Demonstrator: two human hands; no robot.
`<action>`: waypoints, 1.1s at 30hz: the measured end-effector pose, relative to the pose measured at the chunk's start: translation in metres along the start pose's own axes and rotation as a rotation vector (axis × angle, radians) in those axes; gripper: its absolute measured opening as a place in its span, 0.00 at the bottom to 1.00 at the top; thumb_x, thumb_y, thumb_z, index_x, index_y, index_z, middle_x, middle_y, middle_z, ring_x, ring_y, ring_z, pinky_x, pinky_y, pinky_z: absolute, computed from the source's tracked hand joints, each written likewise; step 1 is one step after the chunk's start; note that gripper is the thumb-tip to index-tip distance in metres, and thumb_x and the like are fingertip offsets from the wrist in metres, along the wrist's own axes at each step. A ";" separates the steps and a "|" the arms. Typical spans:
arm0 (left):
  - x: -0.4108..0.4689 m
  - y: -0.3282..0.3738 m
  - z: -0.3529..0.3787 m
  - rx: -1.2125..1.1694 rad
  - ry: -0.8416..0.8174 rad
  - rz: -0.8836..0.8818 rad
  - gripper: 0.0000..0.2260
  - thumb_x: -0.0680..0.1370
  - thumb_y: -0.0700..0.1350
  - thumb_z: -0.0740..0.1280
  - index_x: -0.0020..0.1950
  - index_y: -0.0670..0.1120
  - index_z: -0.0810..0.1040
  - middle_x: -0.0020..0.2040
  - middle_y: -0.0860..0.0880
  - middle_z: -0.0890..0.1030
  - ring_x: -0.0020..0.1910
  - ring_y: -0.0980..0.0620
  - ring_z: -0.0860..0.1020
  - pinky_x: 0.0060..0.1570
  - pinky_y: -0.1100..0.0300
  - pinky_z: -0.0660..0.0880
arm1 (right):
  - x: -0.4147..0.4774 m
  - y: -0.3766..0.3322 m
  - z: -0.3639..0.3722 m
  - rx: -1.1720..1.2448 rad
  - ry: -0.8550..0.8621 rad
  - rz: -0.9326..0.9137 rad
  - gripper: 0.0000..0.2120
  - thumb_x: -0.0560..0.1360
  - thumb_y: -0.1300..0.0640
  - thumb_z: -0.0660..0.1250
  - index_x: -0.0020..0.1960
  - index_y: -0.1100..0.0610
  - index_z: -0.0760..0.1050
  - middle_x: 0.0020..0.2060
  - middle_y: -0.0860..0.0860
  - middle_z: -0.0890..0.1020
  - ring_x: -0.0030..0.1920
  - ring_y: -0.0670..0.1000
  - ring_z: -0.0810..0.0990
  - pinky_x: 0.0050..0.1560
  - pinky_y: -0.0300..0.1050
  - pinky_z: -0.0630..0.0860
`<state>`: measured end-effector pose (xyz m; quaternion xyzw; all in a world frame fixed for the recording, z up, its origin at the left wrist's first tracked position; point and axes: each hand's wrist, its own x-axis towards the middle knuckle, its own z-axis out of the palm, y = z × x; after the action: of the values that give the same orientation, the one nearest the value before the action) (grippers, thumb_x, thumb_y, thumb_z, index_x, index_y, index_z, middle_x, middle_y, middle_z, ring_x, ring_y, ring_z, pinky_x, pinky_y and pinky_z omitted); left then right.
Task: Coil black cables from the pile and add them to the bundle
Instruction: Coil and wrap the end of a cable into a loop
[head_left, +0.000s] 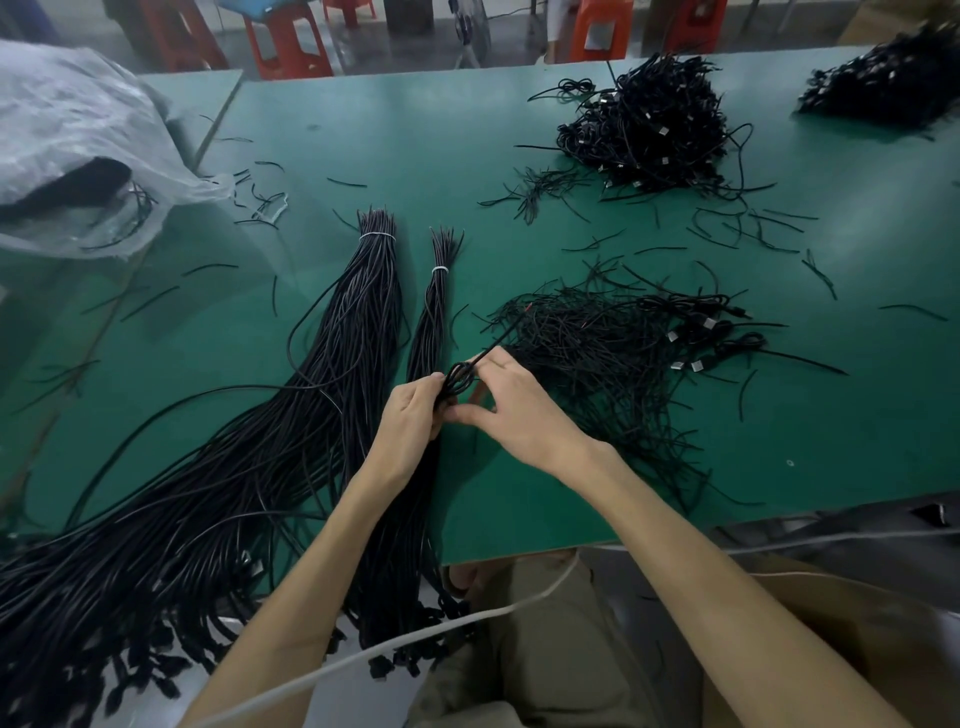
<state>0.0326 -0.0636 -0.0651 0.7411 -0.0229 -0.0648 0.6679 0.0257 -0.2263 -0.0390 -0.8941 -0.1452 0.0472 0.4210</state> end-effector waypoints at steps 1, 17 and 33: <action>0.000 -0.001 0.000 0.008 0.002 0.001 0.17 0.85 0.47 0.56 0.36 0.45 0.67 0.28 0.54 0.64 0.25 0.58 0.60 0.26 0.66 0.59 | 0.000 0.000 0.000 -0.016 0.010 -0.006 0.15 0.78 0.47 0.72 0.60 0.54 0.78 0.53 0.43 0.73 0.49 0.46 0.76 0.56 0.51 0.77; 0.000 0.000 0.000 -0.015 -0.021 0.008 0.18 0.84 0.47 0.57 0.34 0.49 0.64 0.27 0.55 0.63 0.26 0.57 0.59 0.26 0.66 0.58 | -0.004 -0.001 0.009 0.044 0.183 -0.007 0.04 0.78 0.60 0.72 0.47 0.60 0.78 0.43 0.50 0.81 0.44 0.53 0.79 0.50 0.57 0.77; -0.001 0.003 -0.003 0.130 0.101 0.183 0.10 0.86 0.42 0.62 0.50 0.45 0.81 0.37 0.46 0.83 0.34 0.50 0.81 0.36 0.59 0.77 | -0.008 -0.006 0.000 -0.081 0.342 0.044 0.10 0.80 0.58 0.70 0.42 0.56 0.72 0.40 0.47 0.77 0.41 0.51 0.76 0.46 0.54 0.75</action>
<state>0.0318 -0.0609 -0.0614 0.7800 -0.0609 0.0358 0.6218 0.0165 -0.2253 -0.0346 -0.9083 -0.0535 -0.1021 0.4020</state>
